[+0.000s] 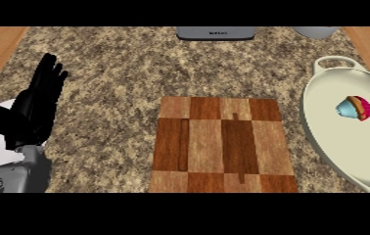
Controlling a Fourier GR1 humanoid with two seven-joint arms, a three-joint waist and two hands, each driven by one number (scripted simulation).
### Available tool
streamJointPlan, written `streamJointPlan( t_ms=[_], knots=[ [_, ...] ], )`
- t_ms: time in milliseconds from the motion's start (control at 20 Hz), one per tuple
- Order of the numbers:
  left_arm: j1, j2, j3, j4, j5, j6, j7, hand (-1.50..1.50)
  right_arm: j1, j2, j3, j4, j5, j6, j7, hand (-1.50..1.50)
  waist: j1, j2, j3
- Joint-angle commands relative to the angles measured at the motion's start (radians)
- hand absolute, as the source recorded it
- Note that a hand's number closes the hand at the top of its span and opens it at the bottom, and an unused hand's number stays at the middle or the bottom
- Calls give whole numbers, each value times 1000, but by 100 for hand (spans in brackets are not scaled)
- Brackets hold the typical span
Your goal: Pick the cupcake from the cutting board and place it in the pot
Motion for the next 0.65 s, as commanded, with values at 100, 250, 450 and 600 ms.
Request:
streamJointPlan(
  t_ms=[100, 250, 450, 600],
  knots=[
    [-2, -11, -11, -36, -2, -6, 15, 0, 80, -124, -44, 125, -72, 116, -79, -150, 3, 0, 0],
    [-40, 21, 39, 32, 20, -20, 14, 0, 108, -192, -49, 255, -61, 168, -179, -150, 4, 2, 1],
    [0, -18, 10, 32, -8, -7, -40, 0, 148, -278, -67, 308, -81, 228, -209, -150, 3, 1, 1],
    [-54, 13, 21, 10, 0, -13, 44, 0, 154, -269, -34, 370, -64, 217, -292, -150, 3, 1, 1]
  ],
)
